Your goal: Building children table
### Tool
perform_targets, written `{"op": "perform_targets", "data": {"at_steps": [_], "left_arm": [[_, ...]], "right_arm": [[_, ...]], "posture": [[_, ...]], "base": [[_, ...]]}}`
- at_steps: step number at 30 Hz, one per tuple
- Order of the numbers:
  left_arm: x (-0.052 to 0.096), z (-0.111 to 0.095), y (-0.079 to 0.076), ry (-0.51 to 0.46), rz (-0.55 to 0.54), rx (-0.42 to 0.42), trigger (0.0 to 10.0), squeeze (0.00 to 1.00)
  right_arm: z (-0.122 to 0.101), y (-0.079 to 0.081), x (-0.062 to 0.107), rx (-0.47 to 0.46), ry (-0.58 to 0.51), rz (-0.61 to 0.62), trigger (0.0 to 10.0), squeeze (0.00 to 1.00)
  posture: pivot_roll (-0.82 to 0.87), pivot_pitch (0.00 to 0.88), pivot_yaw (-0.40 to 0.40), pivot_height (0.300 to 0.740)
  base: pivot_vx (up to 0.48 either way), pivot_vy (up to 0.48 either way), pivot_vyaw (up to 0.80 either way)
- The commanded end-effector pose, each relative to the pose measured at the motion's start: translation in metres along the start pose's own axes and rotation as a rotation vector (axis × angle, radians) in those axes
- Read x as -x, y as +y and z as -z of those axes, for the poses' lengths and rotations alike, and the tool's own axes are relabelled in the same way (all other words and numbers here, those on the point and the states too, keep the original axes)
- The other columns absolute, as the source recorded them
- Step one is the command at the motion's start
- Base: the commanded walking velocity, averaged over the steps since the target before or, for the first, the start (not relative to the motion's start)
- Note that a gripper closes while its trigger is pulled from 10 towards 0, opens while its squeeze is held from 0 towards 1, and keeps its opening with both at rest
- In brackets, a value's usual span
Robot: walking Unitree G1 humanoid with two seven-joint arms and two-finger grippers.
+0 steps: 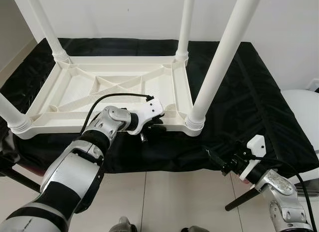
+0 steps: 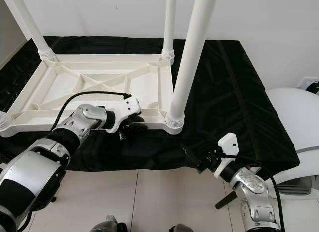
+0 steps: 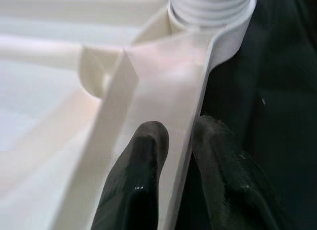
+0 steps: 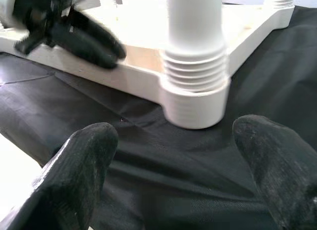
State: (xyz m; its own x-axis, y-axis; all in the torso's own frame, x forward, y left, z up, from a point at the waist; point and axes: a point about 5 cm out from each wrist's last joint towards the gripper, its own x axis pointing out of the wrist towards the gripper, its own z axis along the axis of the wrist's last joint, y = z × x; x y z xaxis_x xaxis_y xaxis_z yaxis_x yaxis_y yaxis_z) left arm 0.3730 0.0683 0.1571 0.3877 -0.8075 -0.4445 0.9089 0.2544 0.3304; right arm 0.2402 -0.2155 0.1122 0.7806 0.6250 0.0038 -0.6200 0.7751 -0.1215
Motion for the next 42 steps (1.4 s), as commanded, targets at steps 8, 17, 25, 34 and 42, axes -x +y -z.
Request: {"op": "perform_targets", "data": {"at_steps": [8, 17, 25, 34, 42], "left_arm": [[0.003, 0.003, 0.011, 0.041, -0.149, -0.006, 10.0, 0.0], [0.005, 0.004, 0.012, 0.038, -0.143, 0.012, 10.0, 0.82], [0.008, 0.005, 0.014, 0.033, -0.149, 0.025, 10.0, 1.0], [0.006, 0.003, 0.011, 0.004, -0.133, 0.018, 10.0, 0.0], [-0.001, 0.008, -0.014, -0.026, 0.106, -0.017, 10.0, 0.0]], "right_arm": [[-0.003, 0.001, 0.0, 0.003, 0.0, -0.009, 10.0, 0.0], [-0.004, 0.001, 0.0, 0.002, -0.003, -0.007, 10.0, 0.0], [-0.004, 0.001, -0.002, -0.001, -0.004, -0.01, 10.0, 0.0], [-0.01, 0.003, -0.009, -0.035, -0.052, -0.01, 10.0, 0.0], [-0.054, 0.013, -0.021, -0.462, -0.366, -0.166, 10.0, 0.0]], "posture": [[-0.15, 0.002, 0.092, 0.74], [-0.14, 0.006, 0.09, 0.74], [-0.13, 0.007, 0.087, 0.74], [-0.12, 0.003, 0.082, 0.74], [-0.12, 0.0, 0.093, 0.74]], "base": [[0.0, 0.0, 0.0], [0.0, 0.0, 0.0], [0.0, 0.0, 0.0], [0.0, 0.0, 0.0], [0.0, 0.0, 0.0]]}}
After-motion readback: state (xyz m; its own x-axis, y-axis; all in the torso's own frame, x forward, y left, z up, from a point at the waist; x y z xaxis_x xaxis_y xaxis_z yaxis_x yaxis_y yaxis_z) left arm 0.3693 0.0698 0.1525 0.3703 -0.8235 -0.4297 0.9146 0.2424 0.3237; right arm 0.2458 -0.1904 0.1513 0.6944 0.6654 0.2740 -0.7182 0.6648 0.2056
